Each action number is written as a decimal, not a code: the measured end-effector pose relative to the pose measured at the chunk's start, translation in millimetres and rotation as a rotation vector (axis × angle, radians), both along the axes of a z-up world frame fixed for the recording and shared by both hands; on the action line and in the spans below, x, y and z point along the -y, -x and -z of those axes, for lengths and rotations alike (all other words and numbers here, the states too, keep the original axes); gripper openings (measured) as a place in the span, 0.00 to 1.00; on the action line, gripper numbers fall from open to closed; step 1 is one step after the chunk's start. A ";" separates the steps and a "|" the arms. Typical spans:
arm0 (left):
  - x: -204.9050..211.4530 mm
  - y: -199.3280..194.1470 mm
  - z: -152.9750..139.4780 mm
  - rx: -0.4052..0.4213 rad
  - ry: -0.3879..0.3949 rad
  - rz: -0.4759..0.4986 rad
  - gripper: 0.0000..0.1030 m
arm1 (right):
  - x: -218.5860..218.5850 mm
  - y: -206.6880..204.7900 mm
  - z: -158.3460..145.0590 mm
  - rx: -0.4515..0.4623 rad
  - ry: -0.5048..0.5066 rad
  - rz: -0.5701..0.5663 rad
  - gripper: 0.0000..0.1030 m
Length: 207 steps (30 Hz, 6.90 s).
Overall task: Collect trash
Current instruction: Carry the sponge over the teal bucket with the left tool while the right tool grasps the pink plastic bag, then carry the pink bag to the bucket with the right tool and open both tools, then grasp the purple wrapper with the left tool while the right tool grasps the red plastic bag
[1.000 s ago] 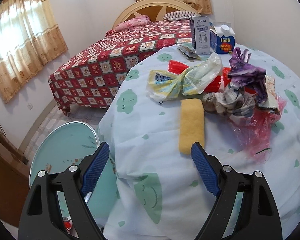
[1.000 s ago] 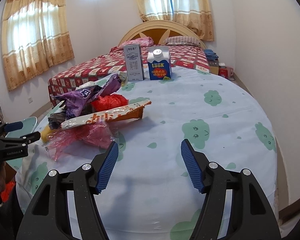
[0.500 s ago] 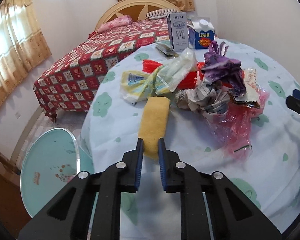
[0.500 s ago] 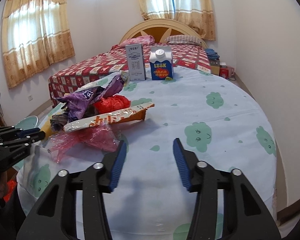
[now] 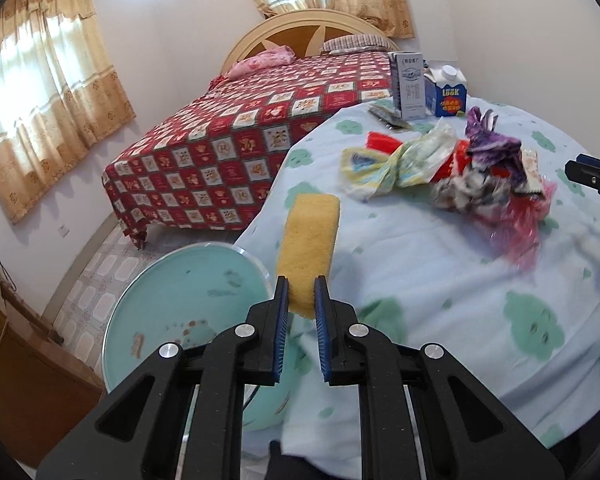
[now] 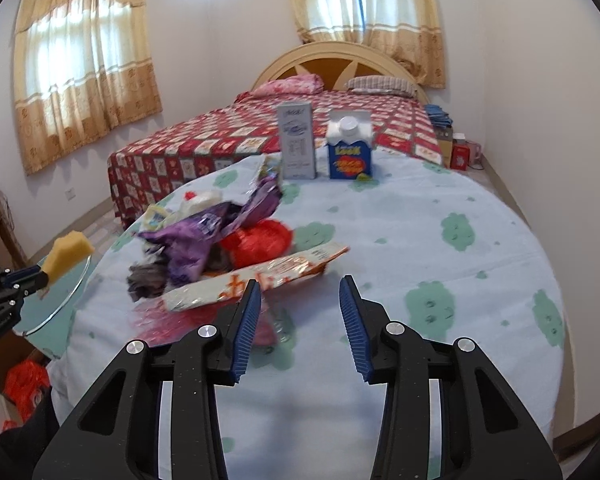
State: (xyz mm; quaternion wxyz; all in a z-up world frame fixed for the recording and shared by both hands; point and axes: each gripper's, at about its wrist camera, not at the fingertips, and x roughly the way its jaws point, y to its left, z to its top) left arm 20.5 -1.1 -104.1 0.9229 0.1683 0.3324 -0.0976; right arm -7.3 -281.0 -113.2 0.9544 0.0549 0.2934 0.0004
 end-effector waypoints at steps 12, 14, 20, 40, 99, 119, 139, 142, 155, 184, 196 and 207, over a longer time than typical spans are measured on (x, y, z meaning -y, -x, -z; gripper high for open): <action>-14.2 4.3 3.8 -0.006 0.027 -0.013 0.13 | -29.8 -18.5 15.6 -0.119 -0.027 -0.146 0.21; -17.5 5.0 -0.3 0.004 0.033 -0.019 0.13 | -34.7 -14.9 14.0 -0.110 -0.007 -0.161 0.06; -27.9 10.2 -13.2 0.031 0.044 -0.035 0.13 | -44.8 -4.7 7.6 -0.092 0.009 -0.185 0.01; -52.9 9.3 -19.9 0.050 0.056 -0.084 0.13 | -38.4 -8.5 4.8 -0.085 -0.091 -0.213 0.20; -126.5 4.1 -41.9 0.108 0.104 -0.287 0.13 | -92.0 -40.1 -62.9 0.136 0.116 -0.035 0.20; -142.2 -0.7 -39.2 0.115 0.093 -0.335 0.13 | -155.8 -67.8 -61.2 0.188 0.092 -0.223 0.20; -175.8 -1.7 -28.1 0.121 0.057 -0.423 0.13 | -233.6 -90.0 -51.9 0.175 0.102 -0.367 0.21; -176.1 -1.8 -27.8 0.119 0.056 -0.423 0.13 | -238.1 -90.0 -49.1 0.173 0.107 -0.380 0.21; -175.5 -3.1 -26.7 0.119 0.058 -0.423 0.13 | -249.5 -89.2 -42.9 0.164 0.118 -0.411 0.21; -167.6 -2.3 -21.7 0.094 0.077 -0.375 0.17 | -265.0 -85.1 -32.6 0.150 0.134 -0.475 0.23; -152.0 1.8 -12.9 0.069 0.072 -0.329 0.48 | -256.7 -84.6 -27.6 0.124 0.130 -0.450 0.46; -120.7 3.1 1.0 0.028 0.039 -0.267 0.50 | -140.5 -50.2 -32.2 0.105 0.170 -0.207 0.57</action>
